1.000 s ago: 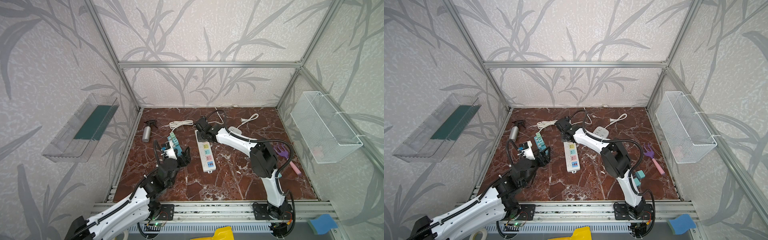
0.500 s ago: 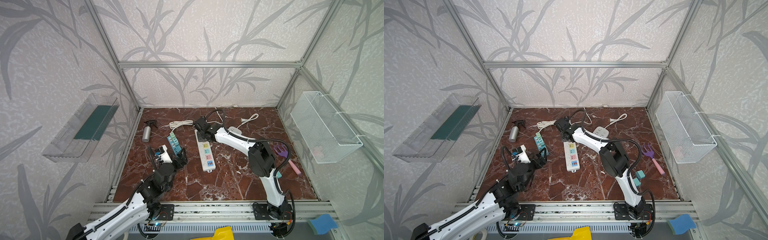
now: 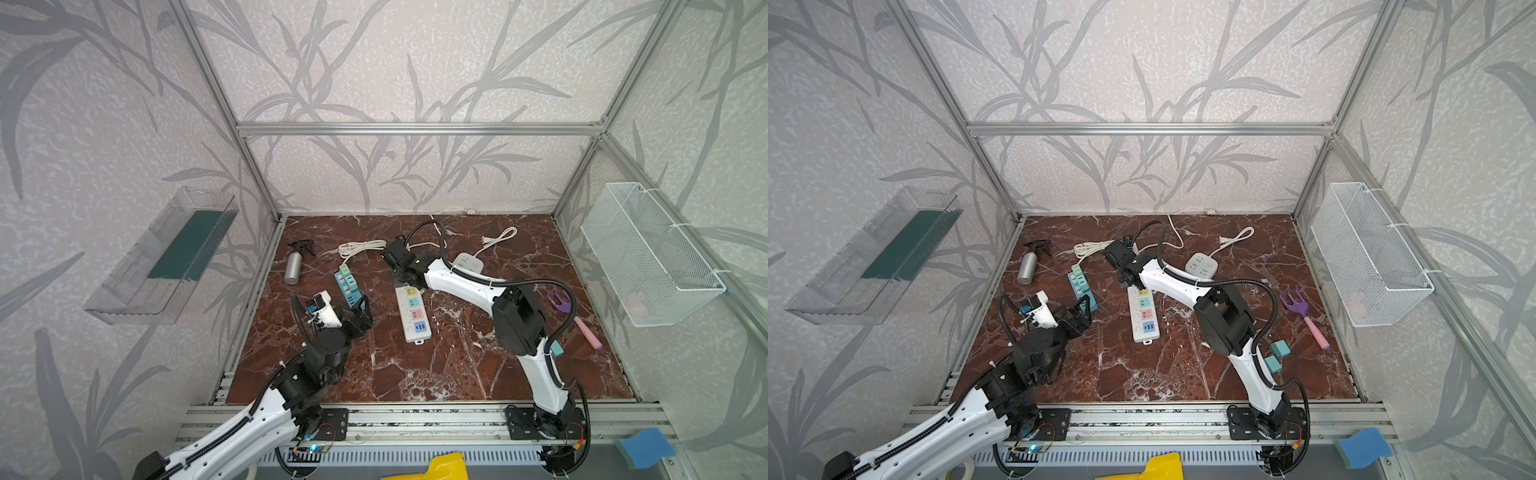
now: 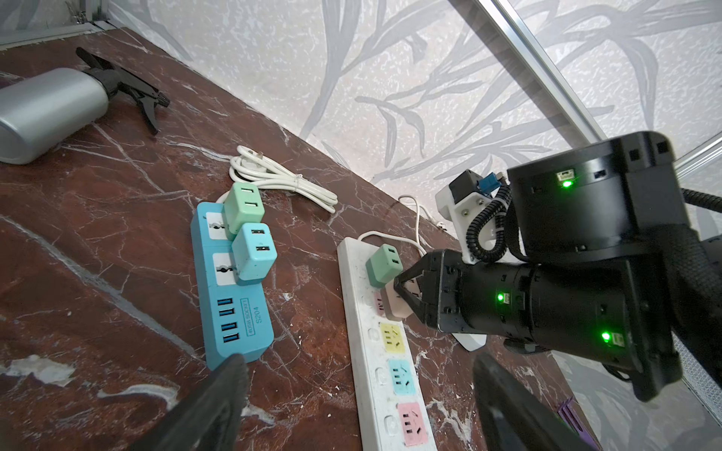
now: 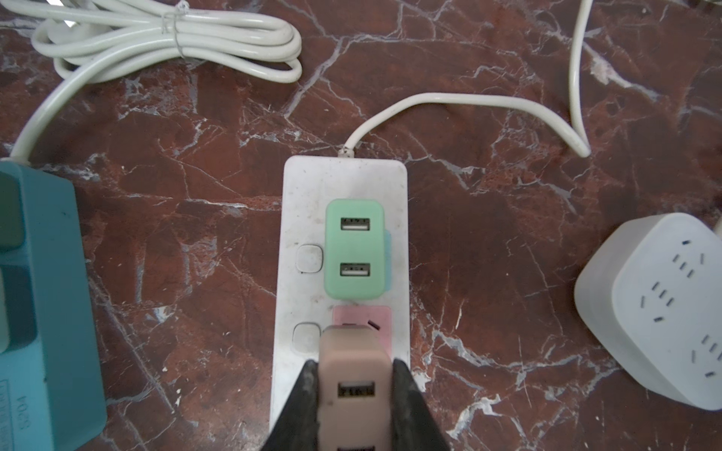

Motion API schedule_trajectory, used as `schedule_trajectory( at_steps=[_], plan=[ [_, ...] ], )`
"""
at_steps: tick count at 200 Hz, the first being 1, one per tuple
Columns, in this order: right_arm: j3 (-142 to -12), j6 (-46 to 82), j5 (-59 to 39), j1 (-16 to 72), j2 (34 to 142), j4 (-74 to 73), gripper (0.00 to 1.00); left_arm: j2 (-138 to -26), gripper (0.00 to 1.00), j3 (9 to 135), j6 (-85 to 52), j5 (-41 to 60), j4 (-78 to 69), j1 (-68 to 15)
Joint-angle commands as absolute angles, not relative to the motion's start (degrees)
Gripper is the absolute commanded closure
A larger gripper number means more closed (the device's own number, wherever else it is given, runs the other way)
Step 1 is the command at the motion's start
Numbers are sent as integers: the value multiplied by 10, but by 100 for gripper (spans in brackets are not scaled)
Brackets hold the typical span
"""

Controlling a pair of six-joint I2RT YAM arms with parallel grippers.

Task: Insert the plug
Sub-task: 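Press the beige adapter into the pink socket beside the green adapter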

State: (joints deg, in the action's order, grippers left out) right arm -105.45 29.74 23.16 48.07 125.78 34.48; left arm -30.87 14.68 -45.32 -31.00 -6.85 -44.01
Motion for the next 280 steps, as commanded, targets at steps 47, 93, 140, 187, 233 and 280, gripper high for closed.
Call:
schedule_trajectory(
  at_steps=[47, 93, 140, 187, 233, 280],
  plan=[
    [-1039, 273, 266, 477, 1263, 313, 100, -307, 10, 135, -459, -323, -80, -437],
    [-1035, 276, 253, 475, 1271, 335, 100, -309, 10, 133, -454, -329, -82, -437],
    [-1043, 296, 202, 477, 1276, 356, 100, -316, 10, 130, -447, -332, -93, -437],
    [-1052, 285, 208, 477, 1289, 377, 100, -318, 10, 127, -446, -330, -92, -437],
    [-1111, 293, 218, 475, 1350, 460, 100, -316, 10, 120, -443, -341, -92, -435],
    [-1026, 306, 185, 470, 1316, 410, 100, -310, 10, 117, -446, -340, -90, -435]
  ],
)
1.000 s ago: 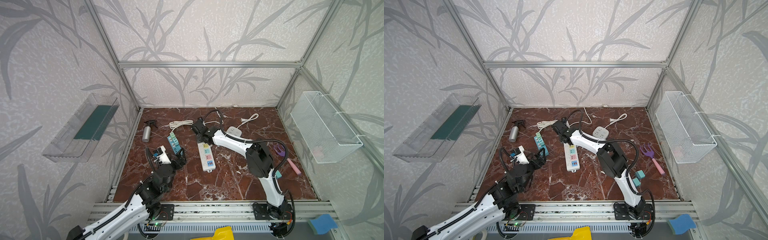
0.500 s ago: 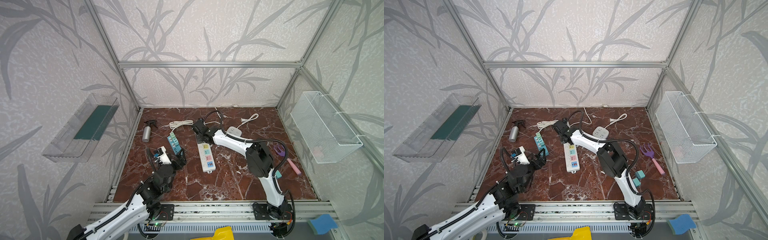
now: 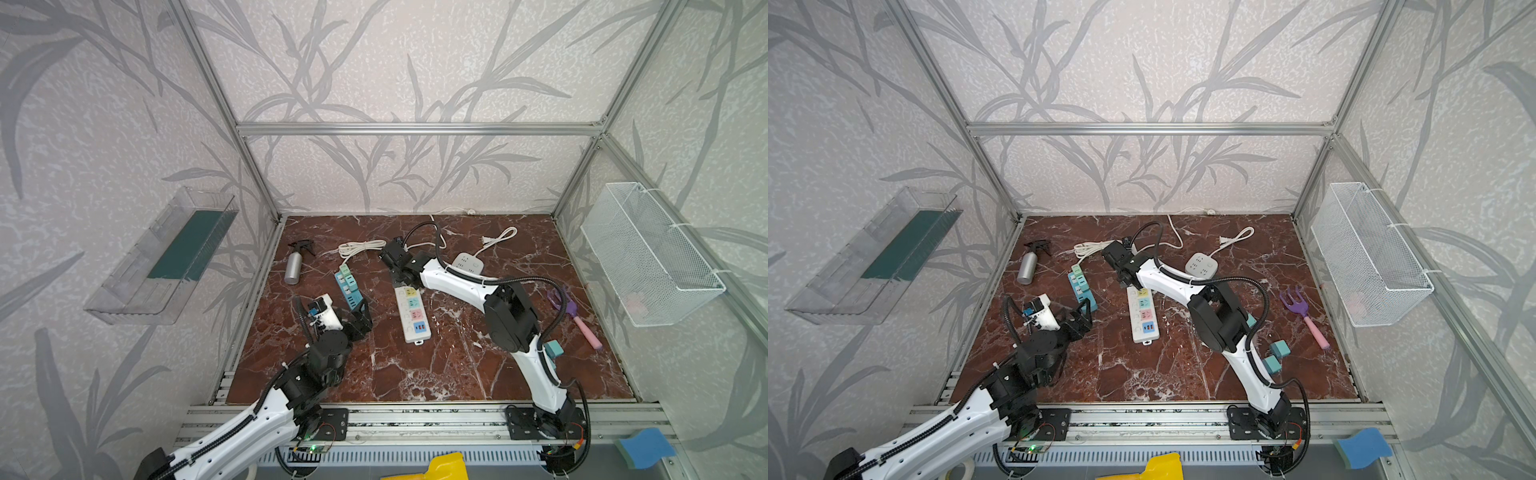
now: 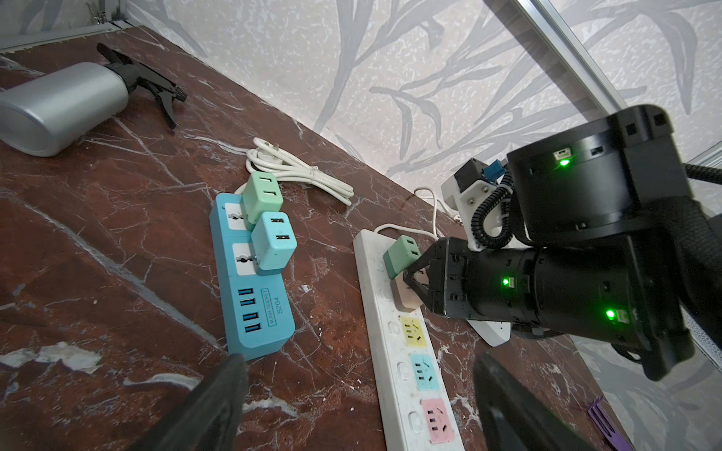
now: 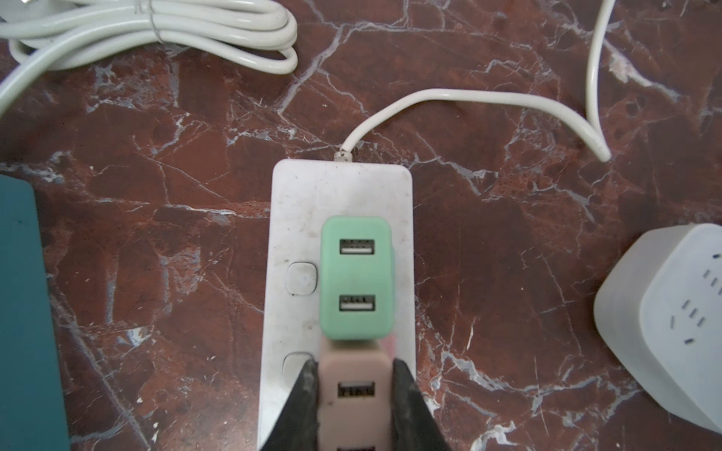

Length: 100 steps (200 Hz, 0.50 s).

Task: Insert the plug
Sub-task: 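Press the beige adapter into the pink socket beside the green adapter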

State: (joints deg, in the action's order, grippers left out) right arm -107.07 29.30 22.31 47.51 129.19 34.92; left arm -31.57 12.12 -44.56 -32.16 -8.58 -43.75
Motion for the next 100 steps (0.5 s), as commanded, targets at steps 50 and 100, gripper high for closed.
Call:
schedule_trajectory(
  at_steps=[50, 100],
  plan=[
    [-1052, 300, 144, 469, 1299, 419, 71, -309, 5, 124, -445, -335, -71, -434],
    [-1081, 271, 139, 463, 1263, 428, 38, -304, 1, 117, -442, -355, -67, -435]
  ],
)
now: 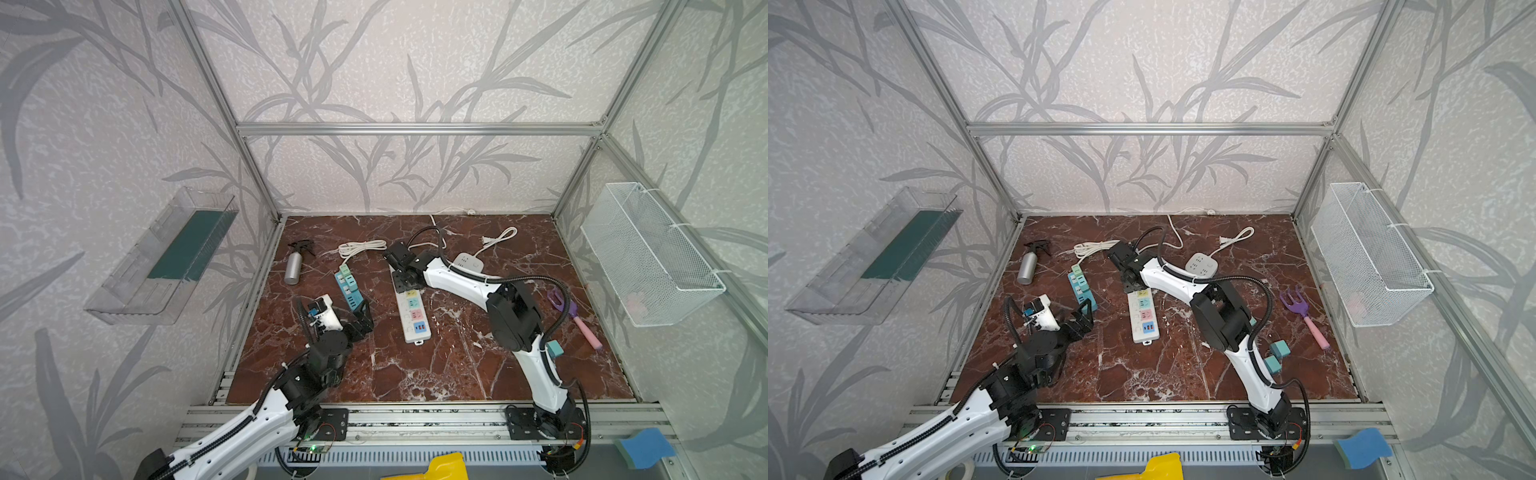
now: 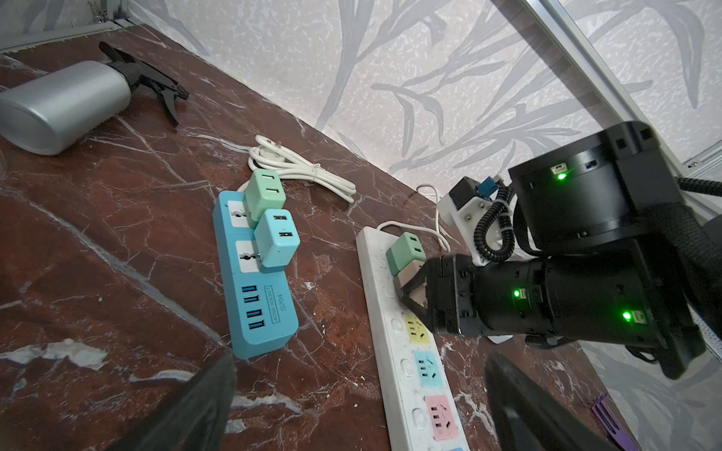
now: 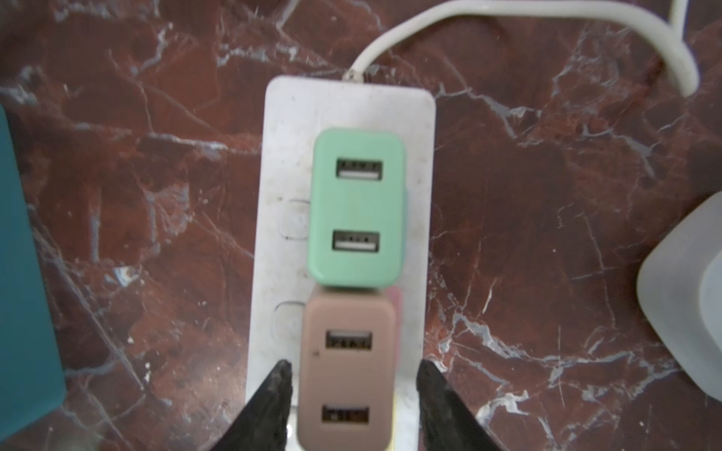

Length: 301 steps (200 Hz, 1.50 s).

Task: Insert the plug
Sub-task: 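Press the beige adapter into the pink socket beside the green adapter, then open the right gripper and lift it off the plugged beige adapter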

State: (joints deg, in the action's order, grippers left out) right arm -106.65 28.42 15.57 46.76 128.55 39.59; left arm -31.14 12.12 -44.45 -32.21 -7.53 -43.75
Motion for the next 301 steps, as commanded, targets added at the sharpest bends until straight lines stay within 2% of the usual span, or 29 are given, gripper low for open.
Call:
schedule_trajectory(
  at_steps=[1, 43, 101, 129, 187, 301],
  plan=[
    [-1081, 271, 139, 463, 1261, 428, 38, -304, 1, 117, -442, -356, -66, -434],
    [-1028, 250, 144, 458, 1197, 405, 26, -308, 2, 116, -474, -371, -34, -434],
    [-955, 216, 135, 449, 1137, 350, 22, -373, 2, 151, -483, -371, -31, -433],
    [-999, 200, 113, 441, 1174, 357, 22, -382, 2, 173, -494, -369, -4, -432],
    [-1126, 174, 114, 420, 1258, 414, 25, -331, 2, 179, -490, -367, 31, -431],
    [-1041, 190, 77, 391, 1266, 403, 32, -388, 2, 207, -483, -354, 13, -428]
  ],
)
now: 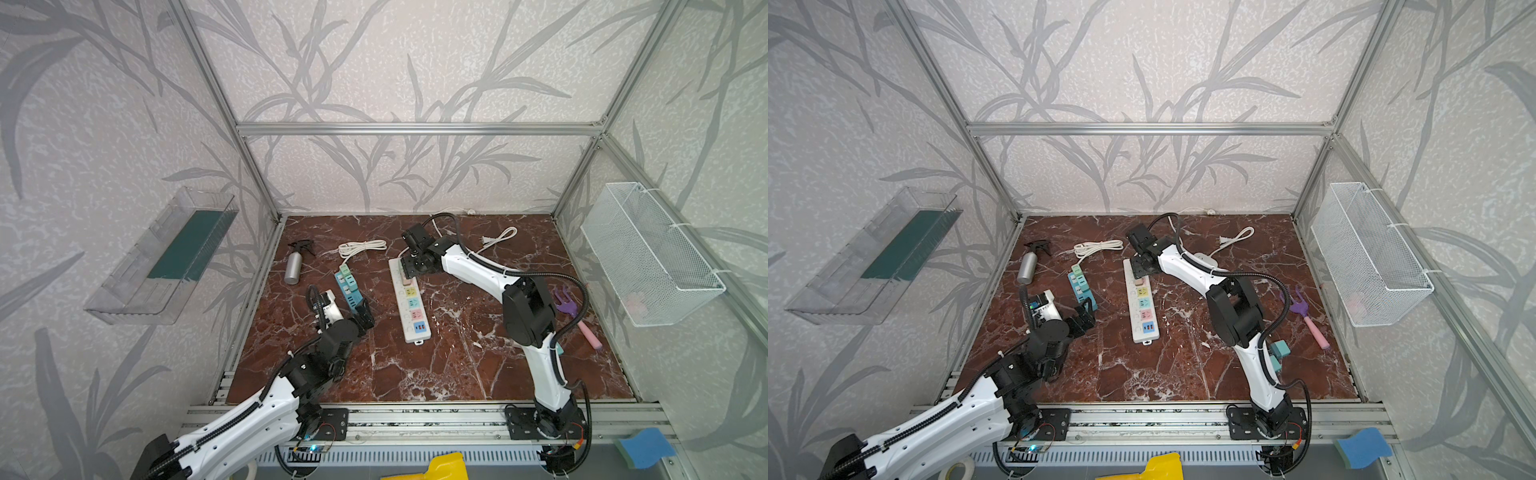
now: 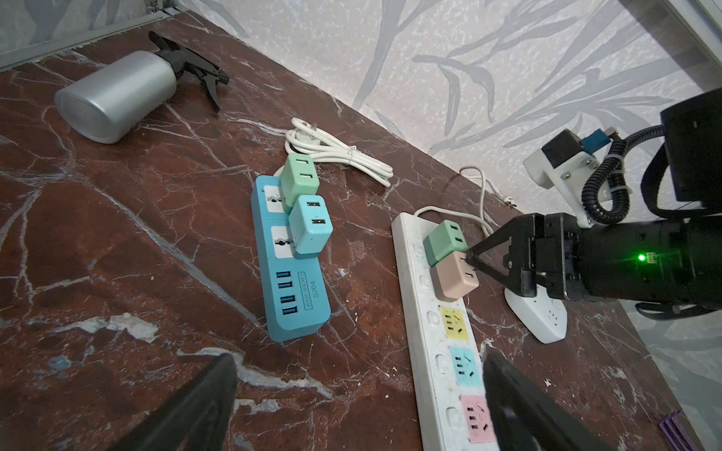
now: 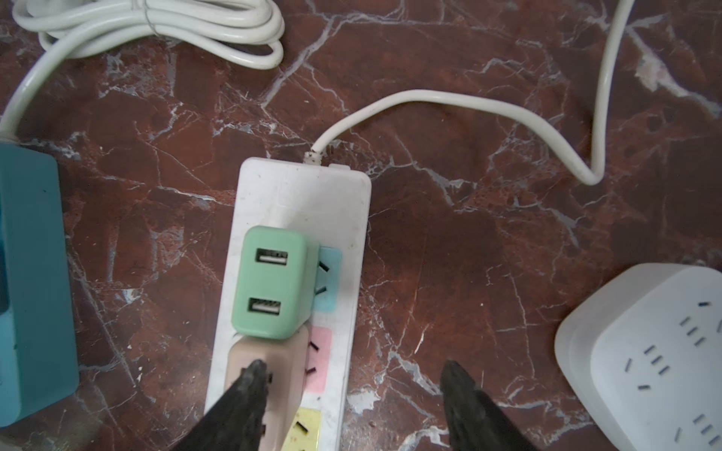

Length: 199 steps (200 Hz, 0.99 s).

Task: Insert the plug
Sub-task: 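Move the right gripper over the loose adapters near the robot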

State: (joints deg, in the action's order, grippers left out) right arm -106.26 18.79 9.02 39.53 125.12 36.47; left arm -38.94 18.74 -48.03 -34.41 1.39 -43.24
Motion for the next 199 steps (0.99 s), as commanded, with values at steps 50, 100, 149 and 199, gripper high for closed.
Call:
schedule_trajectory(
  at_steps=[50, 100, 149, 199],
  plan=[
    [-1031, 194, 62, 390, 1184, 389, 27, -408, 2, 223, -479, -346, 7, -427],
    [-807, 248, 146, 320, 1003, 342, 19, -423, 3, 200, -483, -306, -43, -428],
    [-532, 321, 121, 212, 776, 346, 19, -499, 4, 196, -473, -234, -119, -426],
    [-412, 346, 84, 129, 660, 377, 14, -549, 4, 210, -475, -204, -162, -426]
  ],
)
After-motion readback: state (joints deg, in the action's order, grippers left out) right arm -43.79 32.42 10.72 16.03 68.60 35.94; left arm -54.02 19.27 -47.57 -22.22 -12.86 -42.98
